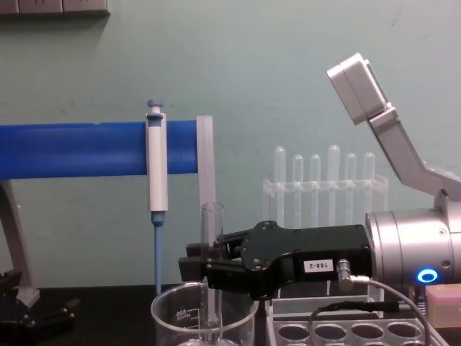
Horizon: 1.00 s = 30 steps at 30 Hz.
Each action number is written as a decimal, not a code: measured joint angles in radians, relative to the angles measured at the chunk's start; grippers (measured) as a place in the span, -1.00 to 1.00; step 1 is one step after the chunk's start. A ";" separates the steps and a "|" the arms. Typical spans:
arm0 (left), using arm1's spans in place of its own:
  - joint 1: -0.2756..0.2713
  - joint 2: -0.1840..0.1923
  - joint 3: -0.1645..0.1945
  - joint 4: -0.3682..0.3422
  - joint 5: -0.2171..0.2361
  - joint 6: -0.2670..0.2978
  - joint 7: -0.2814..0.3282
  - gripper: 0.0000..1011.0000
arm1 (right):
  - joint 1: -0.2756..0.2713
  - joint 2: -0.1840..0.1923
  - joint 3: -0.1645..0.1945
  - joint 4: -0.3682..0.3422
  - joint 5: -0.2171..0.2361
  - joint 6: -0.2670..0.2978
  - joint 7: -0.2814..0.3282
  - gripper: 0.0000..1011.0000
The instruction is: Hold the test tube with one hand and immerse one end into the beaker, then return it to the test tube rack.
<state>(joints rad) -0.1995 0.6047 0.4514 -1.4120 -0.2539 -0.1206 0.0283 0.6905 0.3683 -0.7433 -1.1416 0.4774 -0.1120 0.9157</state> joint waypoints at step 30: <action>0.000 0.000 0.000 0.000 0.000 0.000 0.000 0.98 | 0.000 0.000 0.000 0.000 0.000 0.000 0.000 -0.55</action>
<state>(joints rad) -0.1995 0.6047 0.4514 -1.4120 -0.2539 -0.1205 0.0283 0.6905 0.3683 -0.7434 -1.1416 0.4774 -0.1121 0.9157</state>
